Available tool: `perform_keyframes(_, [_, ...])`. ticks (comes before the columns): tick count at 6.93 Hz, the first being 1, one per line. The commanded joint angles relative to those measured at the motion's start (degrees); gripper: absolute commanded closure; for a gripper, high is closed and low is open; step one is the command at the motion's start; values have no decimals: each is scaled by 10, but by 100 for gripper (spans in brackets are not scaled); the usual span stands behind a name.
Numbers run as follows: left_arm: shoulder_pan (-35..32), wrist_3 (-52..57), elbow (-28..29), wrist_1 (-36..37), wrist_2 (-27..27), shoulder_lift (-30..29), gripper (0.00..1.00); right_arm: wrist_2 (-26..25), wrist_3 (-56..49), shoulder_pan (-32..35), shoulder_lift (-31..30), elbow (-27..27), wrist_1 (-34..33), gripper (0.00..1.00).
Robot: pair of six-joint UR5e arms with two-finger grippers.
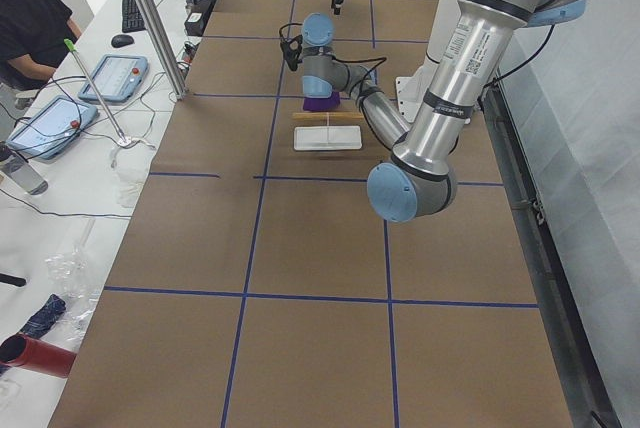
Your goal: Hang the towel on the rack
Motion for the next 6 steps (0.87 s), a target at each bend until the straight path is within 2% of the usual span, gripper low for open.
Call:
perform_keyframes(1, [-36, 119, -34, -4, -7, 120, 100, -2, 0, 14, -9, -6, 1, 0])
perform_keyframes(4, [-67, 204, -41, -4, -8, 196, 100, -3, 3, 18, -8, -10, 1, 0])
perform_keyframes(5, [-87, 271, -41, -14, -8, 235, 100, -2, 3, 21, -8, -11, 1, 0])
perform_keyframes(6, [-90, 292, -35, -33, -8, 255, 100, -1, 2, 24, -7, -13, 1, 0])
